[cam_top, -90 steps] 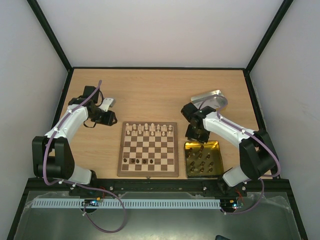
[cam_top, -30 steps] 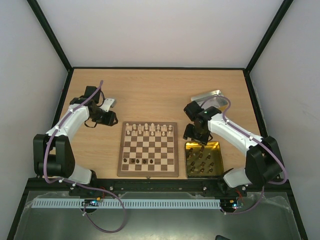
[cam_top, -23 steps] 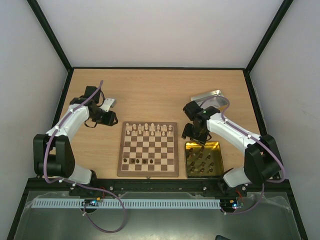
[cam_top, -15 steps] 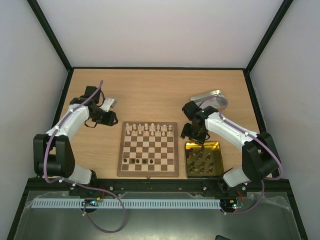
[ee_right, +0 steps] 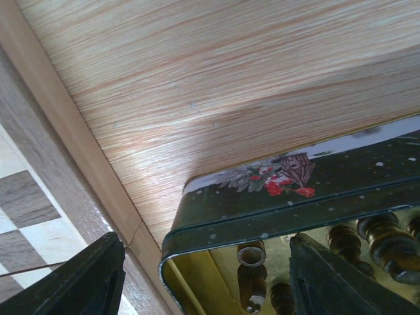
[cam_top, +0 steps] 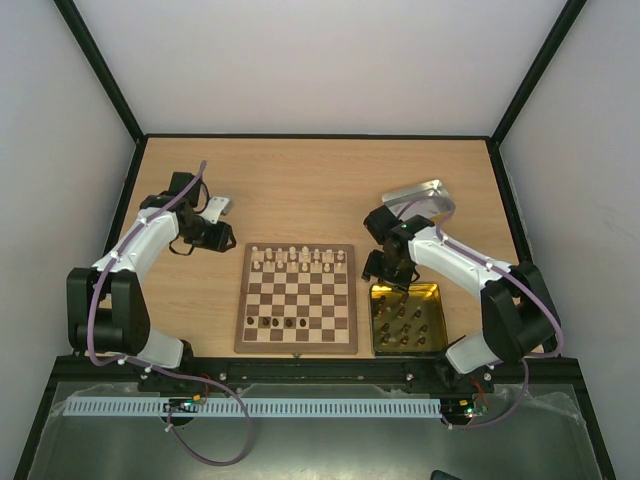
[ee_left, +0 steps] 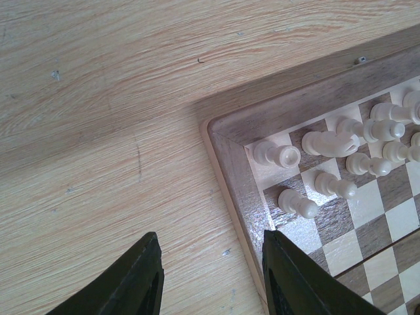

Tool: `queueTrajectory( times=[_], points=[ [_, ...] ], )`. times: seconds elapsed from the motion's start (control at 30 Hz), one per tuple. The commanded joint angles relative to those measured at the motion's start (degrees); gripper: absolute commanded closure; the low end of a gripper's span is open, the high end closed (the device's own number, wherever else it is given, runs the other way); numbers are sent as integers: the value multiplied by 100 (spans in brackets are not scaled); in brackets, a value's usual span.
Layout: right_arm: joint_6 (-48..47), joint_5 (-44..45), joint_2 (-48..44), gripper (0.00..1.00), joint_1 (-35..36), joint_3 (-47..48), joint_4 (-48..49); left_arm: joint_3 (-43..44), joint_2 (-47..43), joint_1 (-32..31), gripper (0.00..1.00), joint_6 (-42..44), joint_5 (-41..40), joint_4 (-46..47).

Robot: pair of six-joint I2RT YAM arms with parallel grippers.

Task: Set up the chess pieces on the board
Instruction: Move the storage box to the center of the board.

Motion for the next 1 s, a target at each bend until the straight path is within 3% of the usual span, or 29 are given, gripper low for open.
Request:
queueTrajectory(
  times=[0.0, 0.5, 0.83, 0.97],
  points=[
    [31, 66, 47, 34, -21, -126, 9, -22, 101, -27, 57, 26, -12, -24],
    [-2, 480, 380, 37, -21, 8, 41, -31, 88, -27, 57, 31, -4, -24],
    [-277, 809, 795, 61, -21, 565, -100, -42, 88, -27, 57, 33, -4, 2],
    [-315, 802, 916, 64, -21, 710, -105, -57, 89, -27, 57, 31, -6, 7]
  ],
)
